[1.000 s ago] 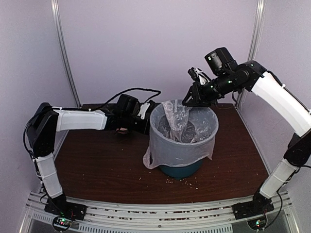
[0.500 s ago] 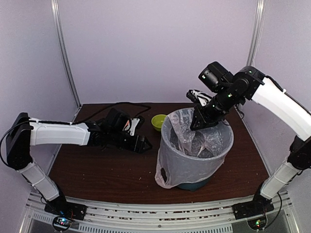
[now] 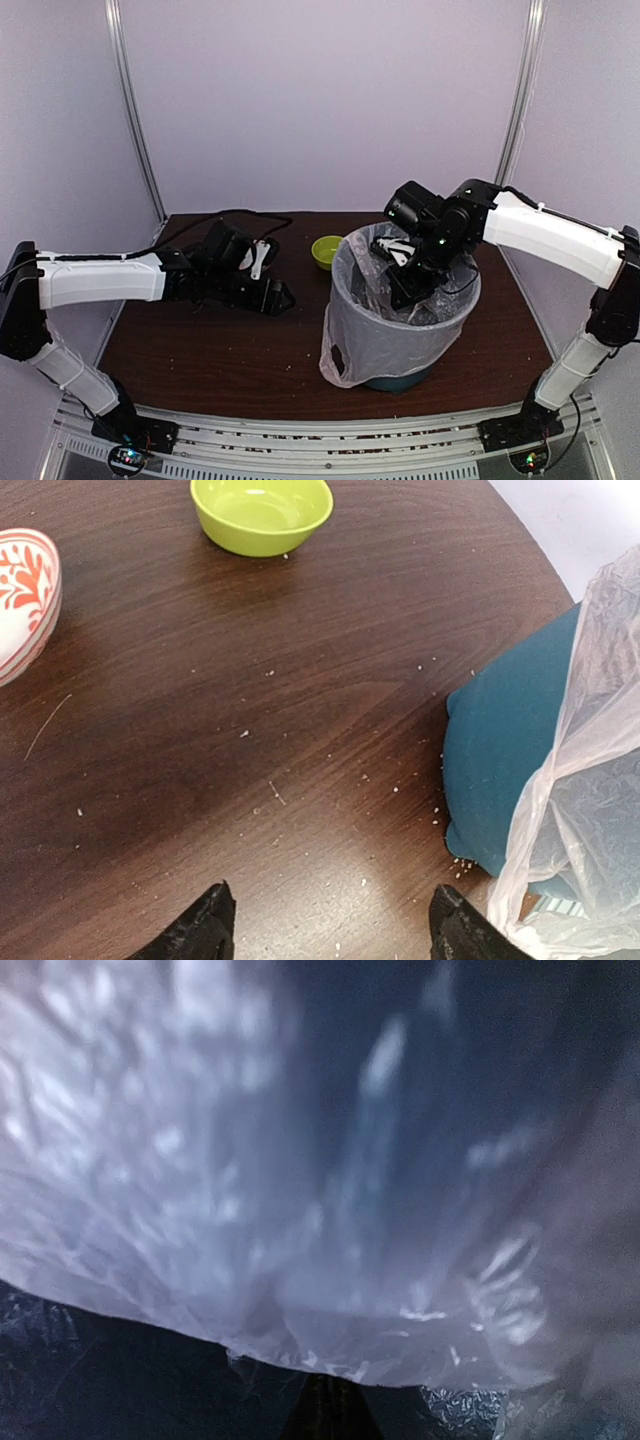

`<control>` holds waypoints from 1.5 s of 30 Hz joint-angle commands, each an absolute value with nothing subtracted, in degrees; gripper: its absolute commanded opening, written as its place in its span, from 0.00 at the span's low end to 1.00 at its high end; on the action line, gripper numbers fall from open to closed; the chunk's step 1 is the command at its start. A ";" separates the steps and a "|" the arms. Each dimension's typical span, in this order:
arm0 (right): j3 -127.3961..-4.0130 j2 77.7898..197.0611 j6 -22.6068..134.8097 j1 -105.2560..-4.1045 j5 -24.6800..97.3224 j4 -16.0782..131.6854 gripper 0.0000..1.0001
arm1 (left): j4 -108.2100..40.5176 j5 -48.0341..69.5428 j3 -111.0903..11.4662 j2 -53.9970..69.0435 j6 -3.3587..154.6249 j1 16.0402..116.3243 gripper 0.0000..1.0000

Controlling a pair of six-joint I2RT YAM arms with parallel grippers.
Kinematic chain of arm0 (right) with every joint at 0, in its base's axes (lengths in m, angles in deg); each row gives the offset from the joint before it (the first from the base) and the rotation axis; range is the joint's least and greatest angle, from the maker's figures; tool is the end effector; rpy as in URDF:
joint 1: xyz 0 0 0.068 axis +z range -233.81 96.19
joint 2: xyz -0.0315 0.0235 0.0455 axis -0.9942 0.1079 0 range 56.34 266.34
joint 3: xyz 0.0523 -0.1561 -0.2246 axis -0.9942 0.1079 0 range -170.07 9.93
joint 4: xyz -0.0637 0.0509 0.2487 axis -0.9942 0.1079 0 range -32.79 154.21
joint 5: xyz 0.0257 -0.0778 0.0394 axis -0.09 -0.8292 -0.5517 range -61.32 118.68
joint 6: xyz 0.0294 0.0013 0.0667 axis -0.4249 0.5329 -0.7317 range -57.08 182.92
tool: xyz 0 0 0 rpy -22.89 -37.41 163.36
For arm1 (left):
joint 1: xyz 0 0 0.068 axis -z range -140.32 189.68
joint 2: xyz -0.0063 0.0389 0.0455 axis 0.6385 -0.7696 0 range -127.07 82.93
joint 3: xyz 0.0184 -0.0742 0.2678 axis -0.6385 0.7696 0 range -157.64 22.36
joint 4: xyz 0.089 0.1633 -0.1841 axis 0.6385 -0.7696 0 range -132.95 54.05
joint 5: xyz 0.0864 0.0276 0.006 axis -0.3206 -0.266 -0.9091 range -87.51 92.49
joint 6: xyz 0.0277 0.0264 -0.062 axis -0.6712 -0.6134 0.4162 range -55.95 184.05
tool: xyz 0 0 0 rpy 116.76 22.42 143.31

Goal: Put the trash bags into the trash bin

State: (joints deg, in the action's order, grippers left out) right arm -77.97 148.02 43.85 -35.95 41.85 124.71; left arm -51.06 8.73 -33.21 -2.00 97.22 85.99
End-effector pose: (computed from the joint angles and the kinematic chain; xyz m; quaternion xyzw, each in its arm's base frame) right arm 0.2040 0.2459 0.3010 -0.2617 0.9448 0.1835 0.0724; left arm 0.2267 -0.2468 0.2204 0.1263 0.9123 -0.2856 0.2651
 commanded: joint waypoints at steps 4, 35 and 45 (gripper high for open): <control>-74.32 150.20 47.39 -34.79 39.15 121.22 0.02 | -51.17 5.99 -29.76 1.14 98.98 85.06 0.68; -60.41 163.88 49.91 -29.67 43.82 108.46 0.00 | -50.26 5.26 -24.38 6.64 102.72 84.67 0.68; -59.68 165.77 50.14 -29.67 43.86 106.82 0.00 | -47.09 7.05 -25.35 8.39 99.31 84.68 0.68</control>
State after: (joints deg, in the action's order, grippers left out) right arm -61.05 163.63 49.70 -30.05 43.69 108.12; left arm -51.76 6.13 -24.89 5.98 101.40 85.05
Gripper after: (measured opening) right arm 0.004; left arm 0.681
